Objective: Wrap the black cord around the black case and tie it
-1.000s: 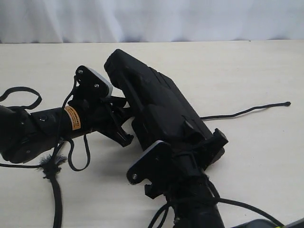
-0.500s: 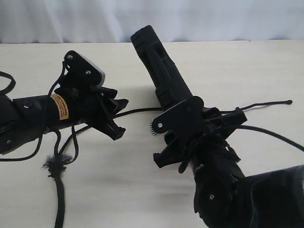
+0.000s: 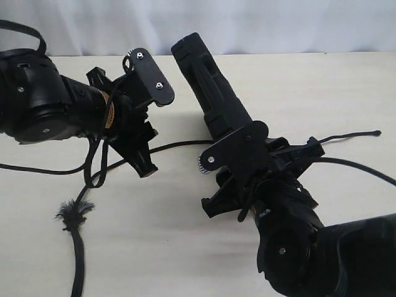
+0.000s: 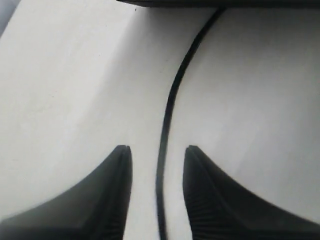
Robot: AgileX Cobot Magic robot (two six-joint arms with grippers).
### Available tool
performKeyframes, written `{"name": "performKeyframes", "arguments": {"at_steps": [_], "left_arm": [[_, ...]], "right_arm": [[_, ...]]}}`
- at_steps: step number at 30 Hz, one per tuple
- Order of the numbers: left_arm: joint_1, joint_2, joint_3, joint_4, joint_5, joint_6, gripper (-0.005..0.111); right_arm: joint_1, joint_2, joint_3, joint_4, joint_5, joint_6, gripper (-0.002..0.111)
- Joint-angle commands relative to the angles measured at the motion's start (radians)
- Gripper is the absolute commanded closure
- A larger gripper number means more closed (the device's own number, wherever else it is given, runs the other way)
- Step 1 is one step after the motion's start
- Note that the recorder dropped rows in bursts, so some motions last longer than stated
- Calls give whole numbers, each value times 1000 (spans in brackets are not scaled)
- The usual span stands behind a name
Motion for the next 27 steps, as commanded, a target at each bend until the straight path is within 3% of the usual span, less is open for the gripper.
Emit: {"name": "performKeyframes", "arguments": {"at_steps": [1,6,8,9,12,13,16,27], "left_arm": [[-2,-7,-7,212,108,85,72],[-2,-5,14,242,362,460,72],[-2,-5,73,185,423,843,72],[-2,-5,130,161,430,1191,72],[-2,-5,224,161,334,1541,72],[-2,-5,270,154,251,1595,72],[-2,-5,321,153,177,1595,72],[-1,50,340,145,142,1595,72]], "right_arm": [[-2,-11,0,1,34,-11,104],[-2,-11,0,1,32,-11,104],[-2,-11,0,1,32,-18,104],[-2,-11,0,1,32,-18,104],[-2,-11,0,1,32,-18,104],[-2,-11,0,1,32,-18,104],[-2,-11,0,1,32,-18,104],[-2,-11,0,1,32,-18,104]]}}
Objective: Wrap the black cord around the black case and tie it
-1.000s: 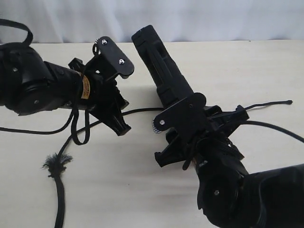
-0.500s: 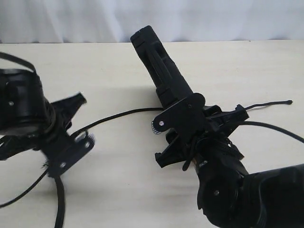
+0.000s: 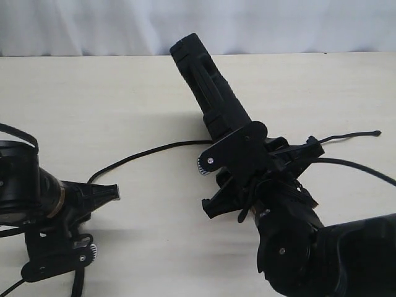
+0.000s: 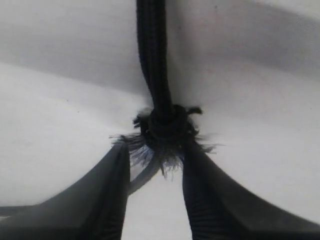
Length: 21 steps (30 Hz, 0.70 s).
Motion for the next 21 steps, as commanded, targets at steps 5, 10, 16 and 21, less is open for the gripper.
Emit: {"name": "performKeyframes", "arguments": {"at_steps": [5,10,16,21], "left_arm": [[-1,72,3,-11,-31,-133,78],[-1,50,3,-27,-32,-243,107],[4,-86,-51,-28,-45,-692,107],[120,-177,-134,-28,-151,-1305,107]], "right_arm": [[-2,-11,0,1,32,-4,104],[-2,-11,0,1,32,36,104],[-2,-11,0,1,32,56,104],[-2,-11,0,1,18,71,104]]}}
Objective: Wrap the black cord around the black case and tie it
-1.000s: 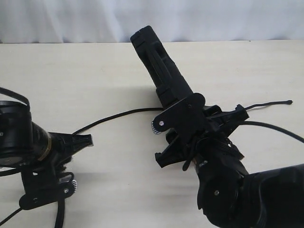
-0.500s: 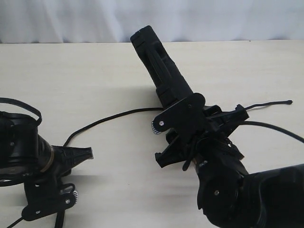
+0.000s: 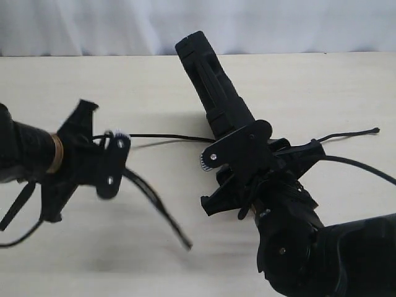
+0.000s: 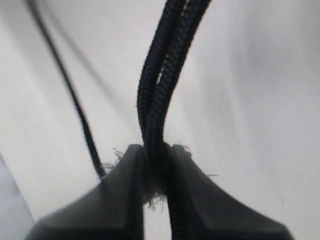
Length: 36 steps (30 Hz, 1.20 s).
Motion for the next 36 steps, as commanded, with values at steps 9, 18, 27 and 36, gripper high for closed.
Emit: {"name": "performKeyframes", "arguments": {"at_steps": [9,18,27,36], "left_arm": [[200,-37,-58,-9,-212,-685,107],[200,56,-58,-7,-271,-774,107],[268,84,-96,-7,-256,-840,107],[239,142,-105,-7,-306,-857,107]], "right_arm": [[-2,-11,0,-4,3,21,104],[-2,-11,0,-4,-13,63,104],[-2,-15,0,-4,-39,75,104],[-2,-15,0,-4,-39,75,104]]}}
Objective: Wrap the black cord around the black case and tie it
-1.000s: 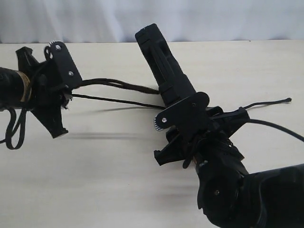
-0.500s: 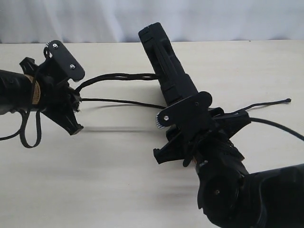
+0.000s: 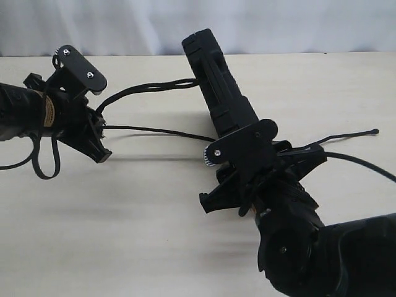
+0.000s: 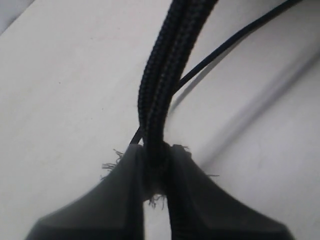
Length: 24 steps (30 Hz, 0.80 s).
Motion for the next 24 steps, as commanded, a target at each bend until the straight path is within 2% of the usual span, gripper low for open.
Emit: {"name": "performKeyframes", "arguments": {"at_steps": [1,9,15,18,20,22,24], "left_arm": [[-7,41,-8,-7,-46,-25,107],[-9,42,-10,-9,-103,-106,107],[-36,42,-13,5,-85,-78,107],[-48,38,-50,42,23,-69,107],[-68,25,-64,109,68,-96,107],[-116,-3,-65,292,134,-238,107],[-172,-11,-65,510,264,-440,107]], "right_arm": [[-2,-13,0,-7,-28,9,104],[-2,-13,0,-7,-28,9,104],[-2,-13,0,-7,-42,9,104],[-2,-13,0,-7,-42,9,104],[-2,-13,0,-7,-40,9,104],[-2,-13,0,-7,-29,9,104],[-2,-13,0,-7,-18,9,104]]}}
